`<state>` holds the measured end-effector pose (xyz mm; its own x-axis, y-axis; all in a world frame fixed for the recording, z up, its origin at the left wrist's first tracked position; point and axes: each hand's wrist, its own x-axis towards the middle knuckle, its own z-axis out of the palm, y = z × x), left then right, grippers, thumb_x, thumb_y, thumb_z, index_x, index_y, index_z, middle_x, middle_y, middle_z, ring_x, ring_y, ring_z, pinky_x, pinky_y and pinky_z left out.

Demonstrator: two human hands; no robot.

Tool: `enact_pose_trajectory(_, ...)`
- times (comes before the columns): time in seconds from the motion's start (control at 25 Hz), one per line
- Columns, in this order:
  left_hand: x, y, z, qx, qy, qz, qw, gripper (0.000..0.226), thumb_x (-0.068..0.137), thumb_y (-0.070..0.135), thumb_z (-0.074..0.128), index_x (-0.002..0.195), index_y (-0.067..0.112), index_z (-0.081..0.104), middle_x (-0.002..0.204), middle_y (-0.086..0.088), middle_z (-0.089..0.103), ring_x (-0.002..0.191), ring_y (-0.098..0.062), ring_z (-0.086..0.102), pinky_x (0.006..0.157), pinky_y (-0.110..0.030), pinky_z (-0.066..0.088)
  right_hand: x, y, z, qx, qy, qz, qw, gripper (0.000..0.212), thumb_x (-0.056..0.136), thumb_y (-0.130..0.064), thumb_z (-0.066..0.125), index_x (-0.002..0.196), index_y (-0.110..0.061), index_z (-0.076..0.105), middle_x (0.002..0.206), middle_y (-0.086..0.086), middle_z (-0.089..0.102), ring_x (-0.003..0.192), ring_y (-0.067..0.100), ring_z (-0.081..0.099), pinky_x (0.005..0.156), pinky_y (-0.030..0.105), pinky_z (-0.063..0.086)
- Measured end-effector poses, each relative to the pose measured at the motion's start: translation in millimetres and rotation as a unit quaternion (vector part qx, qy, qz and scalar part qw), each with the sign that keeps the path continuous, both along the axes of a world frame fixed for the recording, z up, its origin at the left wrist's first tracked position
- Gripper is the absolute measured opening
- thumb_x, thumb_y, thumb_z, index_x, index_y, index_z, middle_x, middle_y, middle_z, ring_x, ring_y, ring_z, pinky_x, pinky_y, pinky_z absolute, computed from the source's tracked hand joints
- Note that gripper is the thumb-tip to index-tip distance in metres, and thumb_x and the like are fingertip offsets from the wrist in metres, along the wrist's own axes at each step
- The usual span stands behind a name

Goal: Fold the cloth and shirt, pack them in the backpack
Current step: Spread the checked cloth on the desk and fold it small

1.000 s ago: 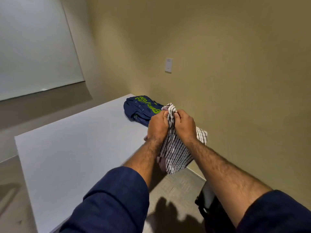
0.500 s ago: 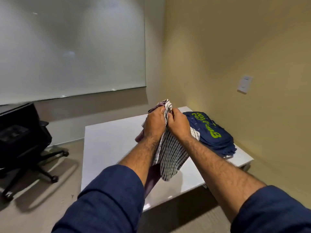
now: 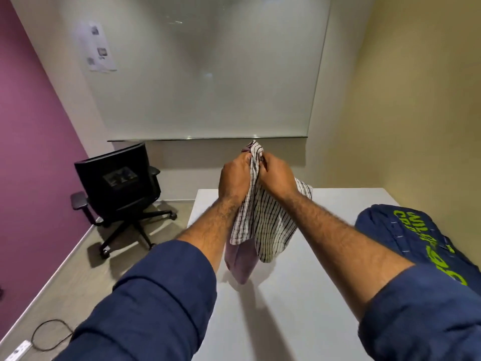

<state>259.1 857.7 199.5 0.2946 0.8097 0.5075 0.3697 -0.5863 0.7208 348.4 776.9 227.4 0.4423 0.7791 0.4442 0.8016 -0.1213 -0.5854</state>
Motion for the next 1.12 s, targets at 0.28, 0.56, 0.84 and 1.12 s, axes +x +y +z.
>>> enact_pose_trajectory(0.28,34,140,-28,-0.006,-0.018,0.014,1.000,0.034,0.109,0.036,0.040,0.107,0.021,0.070,0.085,0.002,0.072,0.074,-0.017,0.069,0.066,-0.042,0.061,38,143,-19,-0.022,-0.026,0.024,0.999,0.016,0.102,-0.010,0.046,0.100,-0.017,0.060,0.077,-0.005,0.059,0.064,0.011,0.053,0.056,0.030,0.043)
enact_pose_trajectory(0.56,66,253,-60,-0.025,-0.020,0.020,0.999,0.033,0.109,0.035,0.041,0.102,0.019,0.069,0.085,0.000,0.072,0.075,-0.018,0.069,0.067,-0.042,0.060,65,261,-45,-0.027,-0.004,-0.002,1.000,0.020,0.099,-0.006,0.047,0.087,-0.022,0.050,0.071,-0.008,0.050,0.060,0.008,0.043,0.055,0.028,0.034)
enact_pose_trajectory(0.84,92,335,-86,-0.035,-0.020,0.028,0.999,0.032,0.110,0.030,0.041,0.108,0.014,0.069,0.090,-0.002,0.072,0.079,-0.016,0.069,0.070,-0.038,0.061,89,354,-81,-0.023,-0.001,0.006,1.000,0.016,0.103,-0.011,0.046,0.105,-0.013,0.062,0.077,-0.007,0.054,0.064,0.012,0.049,0.060,0.035,0.048)
enact_pose_trajectory(1.12,106,397,-114,-0.037,-0.006,0.042,0.998,0.033,0.110,0.031,0.040,0.109,0.016,0.069,0.088,0.002,0.071,0.077,-0.012,0.068,0.067,-0.034,0.060,102,414,-114,-0.009,-0.023,0.011,1.000,0.015,0.102,-0.010,0.047,0.105,-0.012,0.062,0.078,-0.005,0.057,0.070,0.016,0.055,0.068,0.039,0.054)
